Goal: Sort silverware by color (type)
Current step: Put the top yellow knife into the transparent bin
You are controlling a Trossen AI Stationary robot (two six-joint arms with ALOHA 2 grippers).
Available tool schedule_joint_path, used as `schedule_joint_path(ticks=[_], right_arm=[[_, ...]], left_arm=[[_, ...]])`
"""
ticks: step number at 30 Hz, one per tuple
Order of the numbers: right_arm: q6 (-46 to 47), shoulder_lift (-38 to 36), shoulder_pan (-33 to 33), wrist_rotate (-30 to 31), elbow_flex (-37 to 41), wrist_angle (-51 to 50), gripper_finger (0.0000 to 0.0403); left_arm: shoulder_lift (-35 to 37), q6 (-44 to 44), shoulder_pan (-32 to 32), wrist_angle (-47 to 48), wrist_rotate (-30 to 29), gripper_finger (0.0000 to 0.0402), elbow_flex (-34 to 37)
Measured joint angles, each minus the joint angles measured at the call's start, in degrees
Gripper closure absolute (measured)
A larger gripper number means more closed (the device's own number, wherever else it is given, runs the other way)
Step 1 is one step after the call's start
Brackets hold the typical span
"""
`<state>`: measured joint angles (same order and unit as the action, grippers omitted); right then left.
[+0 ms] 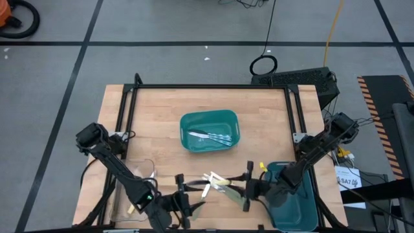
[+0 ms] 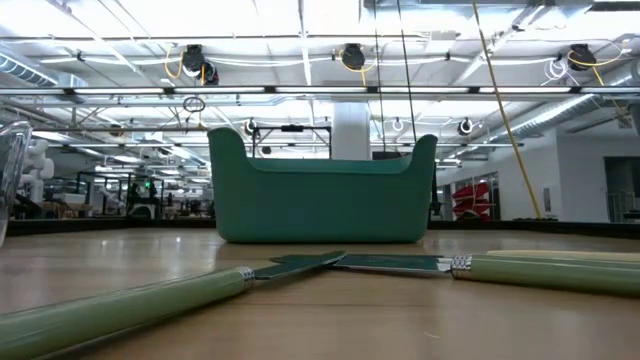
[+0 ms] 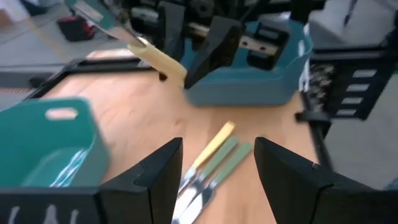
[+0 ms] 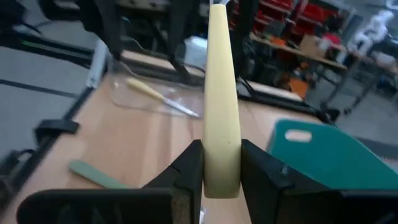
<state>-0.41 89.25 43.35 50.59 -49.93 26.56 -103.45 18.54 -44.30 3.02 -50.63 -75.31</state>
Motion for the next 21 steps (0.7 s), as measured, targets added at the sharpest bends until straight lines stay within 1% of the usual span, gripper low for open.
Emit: schedule_joint_path(ticks=[5, 9, 11, 14, 18, 21], right_arm=[[-3.6, 0.6, 0.4, -6.3, 0.0, 7.5, 0.0329], [-9.4, 2.4, 1.1, -11.4, 0.0, 19.1, 0.0329], [-13.1, 3.7, 1.7, -12.1, 0.0, 24.5, 0.0329], [-18.0, 5.5, 2.2, -13.0, 0.0, 30.3, 0.0329], [-20.8, 7.2, 2.5, -13.7, 0.0, 34.9, 0.0329], [-21.6, 8.2, 2.5, -14.8, 0.0, 35.5, 0.0329]], left_arm=[[-2.8, -8.2, 2.1, -11.6, 4.2, 0.0195, 0.0], [-5.7, -12.1, 3.7, -20.0, 6.7, 0.0195, 0.0], [-6.7, -15.0, 4.4, -25.3, 9.6, 0.0195, 0.1], [-7.7, -18.6, 4.9, -32.2, 11.1, 0.0195, 0.1], [-7.8, -24.3, 4.9, -37.5, 11.3, 0.0195, 0.1], [-7.8, -27.9, 4.7, -41.2, 11.7, 0.0195, 0.1]])
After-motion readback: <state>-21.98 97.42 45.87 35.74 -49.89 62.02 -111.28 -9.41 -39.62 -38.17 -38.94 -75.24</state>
